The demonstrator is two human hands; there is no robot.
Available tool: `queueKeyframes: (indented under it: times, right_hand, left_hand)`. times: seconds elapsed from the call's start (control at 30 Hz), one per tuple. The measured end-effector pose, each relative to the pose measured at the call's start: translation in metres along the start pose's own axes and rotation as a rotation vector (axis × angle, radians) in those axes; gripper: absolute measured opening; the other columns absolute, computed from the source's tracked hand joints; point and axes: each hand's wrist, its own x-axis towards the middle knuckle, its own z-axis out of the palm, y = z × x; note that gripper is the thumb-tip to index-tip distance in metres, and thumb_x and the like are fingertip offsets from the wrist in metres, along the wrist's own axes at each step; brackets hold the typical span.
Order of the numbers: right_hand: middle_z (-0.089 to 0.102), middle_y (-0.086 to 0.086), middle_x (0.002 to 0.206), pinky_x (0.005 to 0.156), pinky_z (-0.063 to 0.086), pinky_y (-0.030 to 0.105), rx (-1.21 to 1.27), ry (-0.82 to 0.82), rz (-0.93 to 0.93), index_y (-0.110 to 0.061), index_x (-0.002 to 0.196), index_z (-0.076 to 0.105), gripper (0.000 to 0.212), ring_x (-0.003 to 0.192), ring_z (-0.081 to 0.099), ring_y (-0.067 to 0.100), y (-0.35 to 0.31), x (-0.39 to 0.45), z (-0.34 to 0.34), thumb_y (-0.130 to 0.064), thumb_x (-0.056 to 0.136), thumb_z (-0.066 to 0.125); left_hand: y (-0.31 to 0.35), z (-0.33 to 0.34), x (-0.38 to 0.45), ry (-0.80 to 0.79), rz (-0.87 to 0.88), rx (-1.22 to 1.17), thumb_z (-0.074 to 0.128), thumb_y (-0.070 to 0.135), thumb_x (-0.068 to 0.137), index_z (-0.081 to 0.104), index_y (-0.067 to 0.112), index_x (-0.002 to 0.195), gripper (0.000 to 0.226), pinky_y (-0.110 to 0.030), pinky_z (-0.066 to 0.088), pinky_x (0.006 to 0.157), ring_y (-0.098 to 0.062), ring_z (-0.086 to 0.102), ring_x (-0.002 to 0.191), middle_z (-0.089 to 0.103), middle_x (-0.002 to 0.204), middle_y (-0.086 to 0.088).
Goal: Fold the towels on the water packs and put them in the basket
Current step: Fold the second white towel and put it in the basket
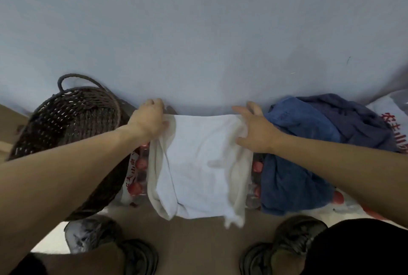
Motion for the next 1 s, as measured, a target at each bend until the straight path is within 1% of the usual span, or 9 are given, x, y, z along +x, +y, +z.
queueKeyframes:
  times: [0.1,0.17,0.27,0.37,0.47,0.6,0.73,0.93,1.0]
  right_hand:
    - [0.036,0.006,0.139,0.101,0.045,0.032,0.041,0.067,-0.133,-0.019,0.136,0.051,0.053,0.116,0.054,0.025,-0.009,-0.004,-0.003,-0.012,0.086,0.068]
    - [0.057,0.001,0.113,0.093,0.048,0.03,-0.016,0.082,-0.185,-0.017,0.11,0.068,0.025,0.098,0.06,0.017,-0.021,-0.003,-0.006,-0.01,0.087,0.064]
    - [0.066,-0.008,0.091,0.081,0.047,0.022,-0.126,-0.052,-0.228,-0.02,0.098,0.073,0.018,0.092,0.064,0.014,-0.052,0.002,-0.007,-0.013,0.086,0.062]
    - [0.065,-0.004,0.107,0.08,0.038,0.019,-0.322,-0.216,-0.325,-0.017,0.11,0.068,0.024,0.106,0.06,0.019,-0.091,0.015,0.004,-0.019,0.087,0.063]
    - [0.06,0.003,0.127,0.094,0.046,0.027,-0.434,-0.299,-0.36,-0.016,0.123,0.061,0.034,0.116,0.056,0.024,-0.131,0.038,0.032,-0.017,0.089,0.06]
    - [0.053,0.012,0.133,0.101,0.044,0.034,-0.279,-0.216,-0.348,-0.009,0.129,0.057,0.039,0.12,0.053,0.029,-0.163,0.062,0.074,-0.005,0.09,0.055]
    - [0.05,0.009,0.13,0.106,0.039,0.034,-0.165,-0.102,-0.307,-0.014,0.127,0.06,0.041,0.124,0.047,0.027,-0.154,0.074,0.098,-0.01,0.086,0.064]
    - [0.051,0.001,0.124,0.103,0.038,0.036,-0.044,-0.009,-0.28,-0.029,0.116,0.065,0.048,0.122,0.044,0.024,-0.141,0.079,0.115,-0.047,0.075,0.08]
    - [0.049,-0.001,0.125,0.1,0.034,0.036,-0.067,0.035,-0.278,-0.033,0.116,0.063,0.05,0.123,0.041,0.024,-0.142,0.08,0.122,-0.053,0.073,0.078]
  left_hand:
    - [0.013,0.006,-0.058,0.229,-0.018,-0.2,0.06,0.021,0.09,0.055,0.009,0.114,0.027,-0.039,0.048,0.081,-0.03,0.058,0.096,0.058,0.11,-0.011]
    - [0.019,0.017,-0.101,0.25,-0.054,-0.34,0.056,0.014,0.091,0.059,0.012,0.103,0.013,-0.037,0.05,0.074,-0.027,0.06,0.085,0.063,0.098,-0.005]
    - [0.019,0.04,-0.156,0.229,-0.249,-0.55,0.053,0.012,0.091,0.056,0.02,0.092,0.008,-0.032,0.045,0.066,-0.023,0.06,0.073,0.064,0.083,0.004]
    - [0.015,0.065,-0.193,0.292,-0.374,-0.688,0.059,0.017,0.09,0.053,0.024,0.092,0.009,-0.028,0.04,0.065,-0.015,0.061,0.077,0.062,0.08,0.008]
    - [0.012,0.089,-0.22,0.288,-0.29,-0.706,0.065,0.031,0.086,0.048,0.032,0.09,0.017,-0.025,0.042,0.063,-0.005,0.056,0.078,0.059,0.083,0.009]
    - [0.001,0.117,-0.236,0.255,-0.254,-0.646,0.075,0.051,0.074,0.041,0.041,0.093,0.04,-0.017,0.039,0.064,0.002,0.049,0.087,0.048,0.088,0.019]
    - [-0.001,0.13,-0.233,0.283,-0.201,-0.615,0.083,0.044,0.068,0.039,0.039,0.095,0.051,-0.021,0.041,0.073,-0.002,0.046,0.088,0.044,0.092,0.022]
    - [-0.003,0.128,-0.217,0.354,-0.147,-0.553,0.084,0.027,0.073,0.058,0.024,0.086,0.03,-0.037,0.049,0.081,-0.009,0.05,0.088,0.052,0.09,0.011]
    - [-0.005,0.128,-0.214,0.386,-0.15,-0.537,0.081,0.023,0.078,0.061,0.025,0.082,0.021,-0.034,0.047,0.083,-0.004,0.048,0.087,0.054,0.087,0.014]
